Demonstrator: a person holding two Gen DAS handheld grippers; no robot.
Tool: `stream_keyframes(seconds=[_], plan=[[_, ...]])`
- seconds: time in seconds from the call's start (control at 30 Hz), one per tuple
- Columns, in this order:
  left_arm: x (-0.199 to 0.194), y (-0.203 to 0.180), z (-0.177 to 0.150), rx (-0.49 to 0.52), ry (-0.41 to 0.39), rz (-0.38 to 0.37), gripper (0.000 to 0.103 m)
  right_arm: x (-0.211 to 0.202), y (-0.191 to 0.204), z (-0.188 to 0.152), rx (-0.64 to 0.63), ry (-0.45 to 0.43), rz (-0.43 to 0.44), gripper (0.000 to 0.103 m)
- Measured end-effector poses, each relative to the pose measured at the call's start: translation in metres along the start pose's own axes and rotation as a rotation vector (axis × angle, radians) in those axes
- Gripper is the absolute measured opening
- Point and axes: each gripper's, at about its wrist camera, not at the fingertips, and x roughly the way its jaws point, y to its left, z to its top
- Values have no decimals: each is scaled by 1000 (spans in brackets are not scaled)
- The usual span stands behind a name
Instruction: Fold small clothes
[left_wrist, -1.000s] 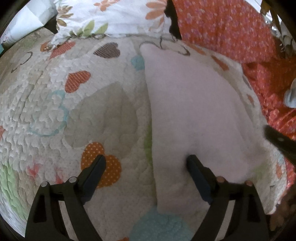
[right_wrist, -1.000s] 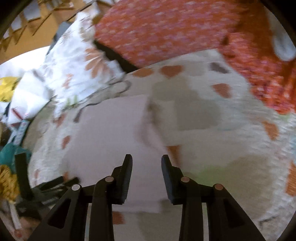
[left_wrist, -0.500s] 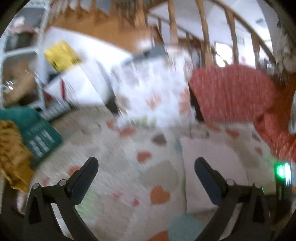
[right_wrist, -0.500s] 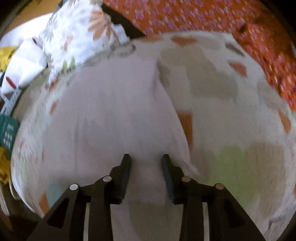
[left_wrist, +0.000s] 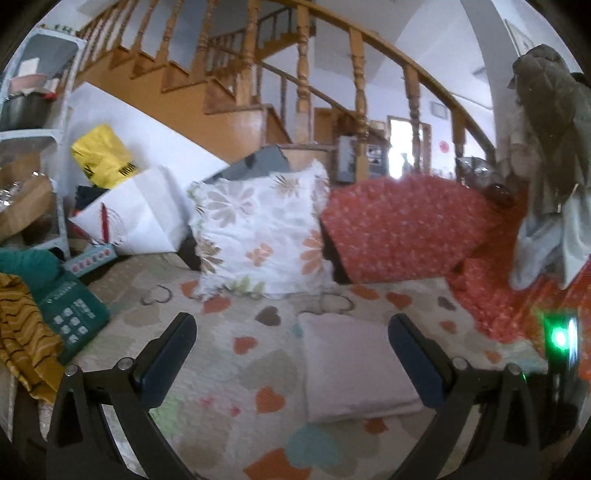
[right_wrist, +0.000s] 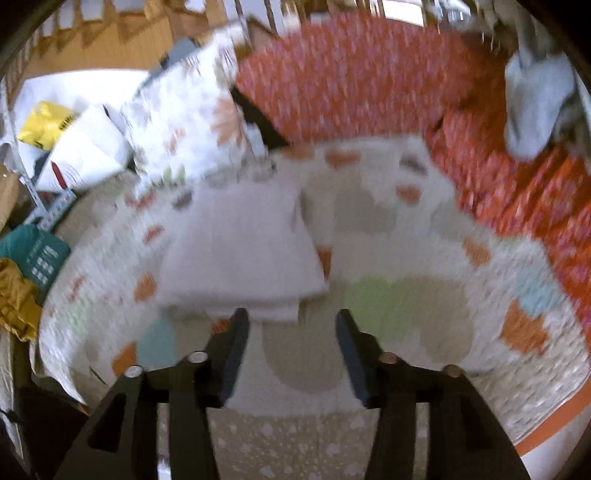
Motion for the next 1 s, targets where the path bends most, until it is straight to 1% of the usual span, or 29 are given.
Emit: stream_keyframes(seconds=[0.03, 0.1, 0.17, 0.23, 0.33, 0.43, 0.47, 0.57, 0.63, 0.67, 0.73, 0.8, 0.87, 0.93, 1.0], plan=[[3, -2, 1, 7, 11, -9, 103, -6, 5, 7, -16, -22, -4, 68], [17, -5, 2, 24, 31, -25, 103, -10, 15, 23, -52, -57, -11, 69], [34, -9, 1, 42, 44, -28, 103, 1, 22, 41, -75, -67, -4, 70], [59, -14, -2, 50, 68, -33, 103, 18, 27, 58, -77, -67, -2, 70], [101, -22, -7, 45, 119, -44, 103, 57, 27, 81, -61, -39, -21, 70], [146, -32, -15, 40, 173, -56, 103, 95, 24, 91, -52, -14, -34, 70], [164, -35, -20, 36, 197, -56, 103, 108, 23, 93, -57, -6, -42, 70], [195, -35, -36, 14, 251, -49, 103, 135, 16, 88, -79, 5, -85, 70], [215, -32, -53, 7, 297, -26, 103, 147, 9, 84, -66, 17, -106, 70], [223, -31, -59, 10, 329, -16, 103, 155, 3, 82, -44, 39, -106, 70], [239, -26, -70, -10, 408, -29, 103, 167, -7, 78, -1, 90, -97, 70], [247, -21, -75, -41, 436, -35, 103, 179, -14, 74, 37, 142, -81, 70], [252, -21, -79, -36, 447, -26, 103, 185, -17, 72, 58, 174, -68, 70], [255, -20, -83, -32, 461, -14, 103, 188, -14, 68, 51, 187, -59, 70], [258, -18, -87, -38, 479, -1, 103, 187, -8, 65, 23, 184, -69, 70]])
